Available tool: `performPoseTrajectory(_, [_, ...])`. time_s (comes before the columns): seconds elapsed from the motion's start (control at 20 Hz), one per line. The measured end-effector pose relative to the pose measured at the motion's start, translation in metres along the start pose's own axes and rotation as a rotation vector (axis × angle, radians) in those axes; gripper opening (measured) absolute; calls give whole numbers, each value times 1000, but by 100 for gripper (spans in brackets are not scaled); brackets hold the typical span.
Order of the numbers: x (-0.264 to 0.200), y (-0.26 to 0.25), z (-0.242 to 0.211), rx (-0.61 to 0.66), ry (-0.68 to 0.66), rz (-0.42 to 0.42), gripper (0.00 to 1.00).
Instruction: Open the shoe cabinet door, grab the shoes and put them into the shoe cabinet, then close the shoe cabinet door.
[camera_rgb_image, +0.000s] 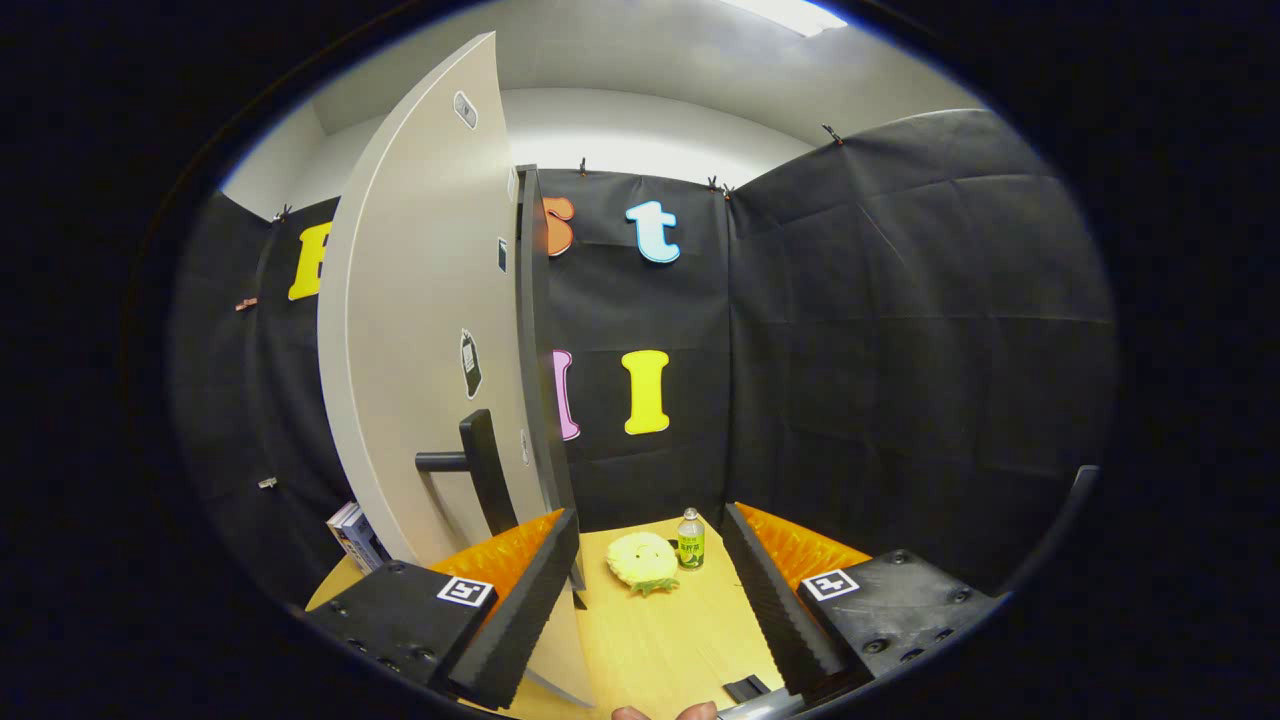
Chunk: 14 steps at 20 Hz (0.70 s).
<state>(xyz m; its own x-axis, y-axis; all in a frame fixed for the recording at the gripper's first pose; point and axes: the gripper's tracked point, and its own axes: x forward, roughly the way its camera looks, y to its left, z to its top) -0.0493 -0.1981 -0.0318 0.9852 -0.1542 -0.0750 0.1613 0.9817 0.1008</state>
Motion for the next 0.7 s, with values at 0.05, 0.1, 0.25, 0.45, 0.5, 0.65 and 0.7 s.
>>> performPoseTrajectory(0.05, [-1, -1, 0, -5, -4, 3, 96])
performPoseTrajectory(0.1, [-1, 1, -1, -6, 0, 4, 96])
performPoseTrajectory(0.25, [-12, 28, -3, -5, -2, 7, 96])
performPoseTrajectory(0.45, [-20, 61, -6, -16, -9, 31, 96])
performPoseTrajectory(0.5, [-22, 72, -7, -22, -12, 45, 96])
performPoseTrajectory(0.65, [-24, 112, -10, -46, -26, 98, 96])
performPoseTrajectory(0.7, [-22, 128, -12, -50, -27, 121, 96])
